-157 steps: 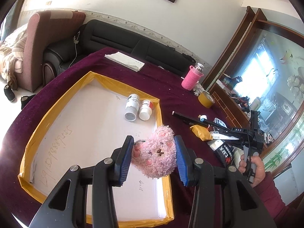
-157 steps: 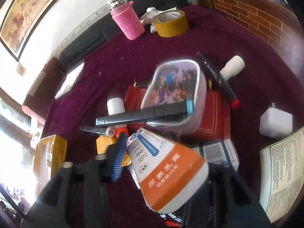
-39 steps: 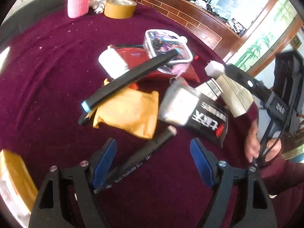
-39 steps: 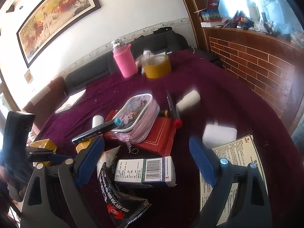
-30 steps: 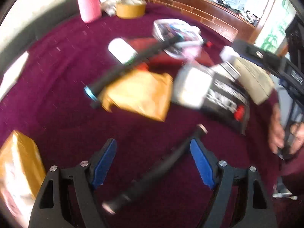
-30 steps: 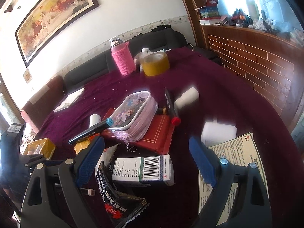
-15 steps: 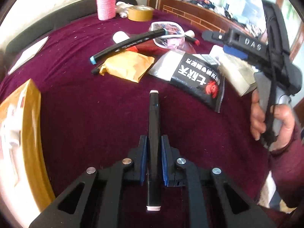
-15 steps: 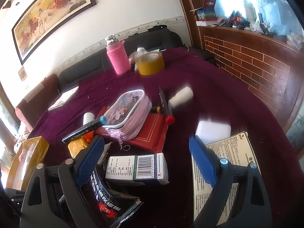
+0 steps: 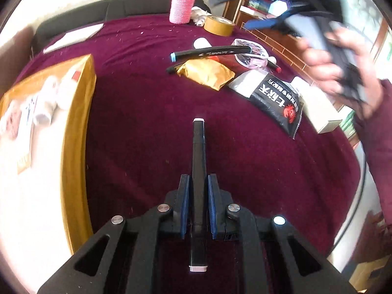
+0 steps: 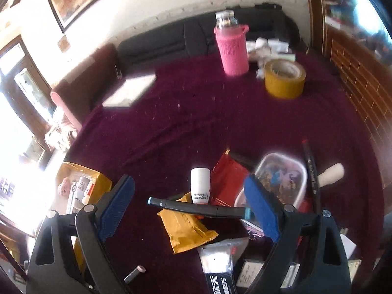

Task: Organize objects
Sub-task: 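Grasp a second black marker with the right gripper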

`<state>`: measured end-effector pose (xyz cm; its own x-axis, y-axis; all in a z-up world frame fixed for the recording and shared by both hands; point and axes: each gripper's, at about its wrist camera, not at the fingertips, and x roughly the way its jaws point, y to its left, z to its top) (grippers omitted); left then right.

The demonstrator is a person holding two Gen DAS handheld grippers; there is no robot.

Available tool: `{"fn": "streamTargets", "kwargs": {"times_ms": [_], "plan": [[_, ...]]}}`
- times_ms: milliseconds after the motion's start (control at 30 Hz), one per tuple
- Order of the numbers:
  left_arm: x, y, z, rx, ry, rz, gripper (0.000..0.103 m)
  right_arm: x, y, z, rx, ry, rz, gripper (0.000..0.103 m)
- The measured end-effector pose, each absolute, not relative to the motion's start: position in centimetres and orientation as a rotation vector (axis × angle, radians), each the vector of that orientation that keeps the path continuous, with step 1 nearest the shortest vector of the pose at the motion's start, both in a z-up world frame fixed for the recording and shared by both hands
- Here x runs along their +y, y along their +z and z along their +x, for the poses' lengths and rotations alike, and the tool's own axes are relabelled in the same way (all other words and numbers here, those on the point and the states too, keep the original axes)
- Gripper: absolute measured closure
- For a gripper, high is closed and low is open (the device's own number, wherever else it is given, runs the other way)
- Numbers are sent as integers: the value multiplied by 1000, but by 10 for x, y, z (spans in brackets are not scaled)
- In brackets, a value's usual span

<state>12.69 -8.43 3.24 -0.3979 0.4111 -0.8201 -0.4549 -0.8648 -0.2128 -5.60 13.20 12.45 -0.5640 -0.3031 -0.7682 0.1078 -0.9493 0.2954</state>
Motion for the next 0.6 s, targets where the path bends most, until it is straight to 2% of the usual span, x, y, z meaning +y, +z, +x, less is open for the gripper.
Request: {"fn": "streamTargets", "kwargs": {"times_ms": [133, 233, 367, 567, 600], "plan": [[-93, 29, 132, 33, 2252, -1296, 91, 111, 85, -67, -363, -2313, 1569, 12], [-96, 28, 129, 9, 2233, -1291, 91, 96, 80, -39, -436, -2094, 1547, 12], [-96, 27, 126, -15, 2236, -1289, 91, 93, 95, -8, -331, -2208, 1492, 12], [-96, 25, 130, -35, 2263, -1272, 91, 57, 82, 1, -88, -2236, 1498, 13], [-96, 25, 130, -37, 2268, -1272, 91, 51, 80, -4, -55, -2214, 1509, 16]]}}
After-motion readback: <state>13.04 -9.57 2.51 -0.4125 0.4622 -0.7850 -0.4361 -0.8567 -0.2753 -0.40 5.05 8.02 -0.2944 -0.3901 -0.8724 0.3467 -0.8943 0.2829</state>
